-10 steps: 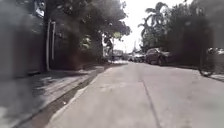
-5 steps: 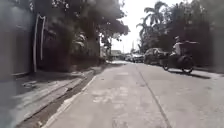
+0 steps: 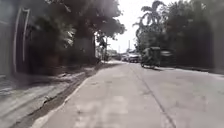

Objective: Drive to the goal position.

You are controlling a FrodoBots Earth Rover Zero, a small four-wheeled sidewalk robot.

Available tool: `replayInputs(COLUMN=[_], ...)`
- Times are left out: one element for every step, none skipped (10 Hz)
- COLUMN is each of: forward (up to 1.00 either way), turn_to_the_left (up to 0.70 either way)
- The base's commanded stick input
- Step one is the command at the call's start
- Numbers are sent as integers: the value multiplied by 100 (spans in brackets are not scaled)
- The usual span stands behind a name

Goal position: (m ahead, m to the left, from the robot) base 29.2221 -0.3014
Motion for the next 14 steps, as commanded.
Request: replayInputs(forward=[100, 100, 100, 100, 100, 100, 100, 100, 100, 100, 100, 100, 100, 100], turn_to_the_left=[0, 0, 0, 0, 0, 0, 0, 0, 0, 0, 0, 0, 0, 0])
